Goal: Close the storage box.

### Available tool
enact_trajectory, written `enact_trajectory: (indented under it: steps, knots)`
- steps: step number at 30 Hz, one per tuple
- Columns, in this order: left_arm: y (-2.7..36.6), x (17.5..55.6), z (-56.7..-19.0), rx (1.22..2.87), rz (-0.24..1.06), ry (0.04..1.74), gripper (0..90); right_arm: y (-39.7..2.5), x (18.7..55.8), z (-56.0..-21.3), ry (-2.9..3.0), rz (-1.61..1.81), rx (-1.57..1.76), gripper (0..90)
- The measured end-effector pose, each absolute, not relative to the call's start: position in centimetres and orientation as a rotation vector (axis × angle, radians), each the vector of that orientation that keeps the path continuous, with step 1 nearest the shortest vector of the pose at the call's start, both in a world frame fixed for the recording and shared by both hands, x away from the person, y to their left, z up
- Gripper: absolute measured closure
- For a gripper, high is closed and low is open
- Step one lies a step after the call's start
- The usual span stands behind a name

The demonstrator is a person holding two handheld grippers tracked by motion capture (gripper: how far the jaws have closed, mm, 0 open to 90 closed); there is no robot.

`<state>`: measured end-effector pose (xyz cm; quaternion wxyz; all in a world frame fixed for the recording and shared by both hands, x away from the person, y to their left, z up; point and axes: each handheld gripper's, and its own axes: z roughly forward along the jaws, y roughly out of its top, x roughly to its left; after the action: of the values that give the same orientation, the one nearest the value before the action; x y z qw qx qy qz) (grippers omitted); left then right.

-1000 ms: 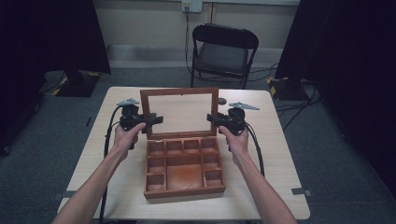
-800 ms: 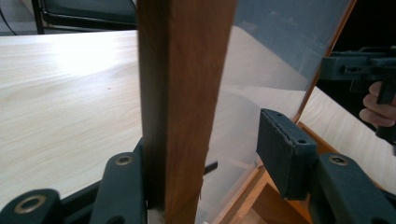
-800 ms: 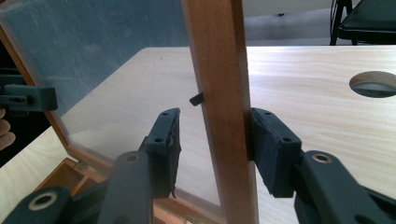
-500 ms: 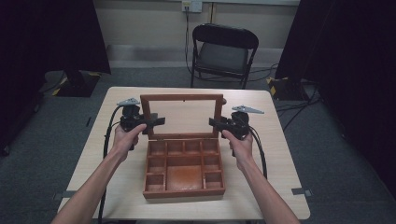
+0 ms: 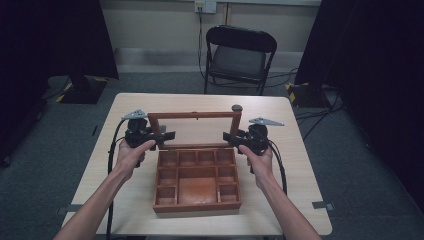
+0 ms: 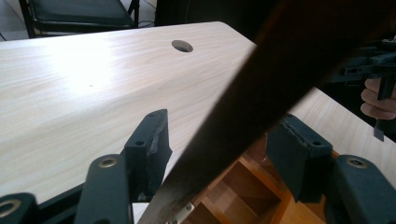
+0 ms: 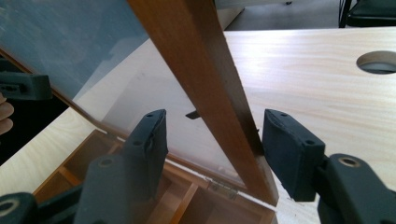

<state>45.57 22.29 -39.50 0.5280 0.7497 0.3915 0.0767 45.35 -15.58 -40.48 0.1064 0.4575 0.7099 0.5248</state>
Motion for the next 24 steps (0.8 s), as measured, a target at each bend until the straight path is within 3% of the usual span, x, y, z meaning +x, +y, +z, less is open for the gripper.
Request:
enact_trajectory:
  steps: [3,7,24]
  knots:
    - [22.4,45.1,-39.5,1.785,0.207,0.952,38.6,-15.5,45.1,-40.5,2.094,1.539,1.344,39.1]
    - [22.7,44.1,-39.5,1.783,0.228,0.981,31.0,-15.6,45.0,-40.4,2.11,1.556,1.351,34.2]
    - [23.7,43.0,-40.0,1.801,0.245,0.974,26.6,-16.2,43.7,-40.5,2.125,1.552,1.389,27.6]
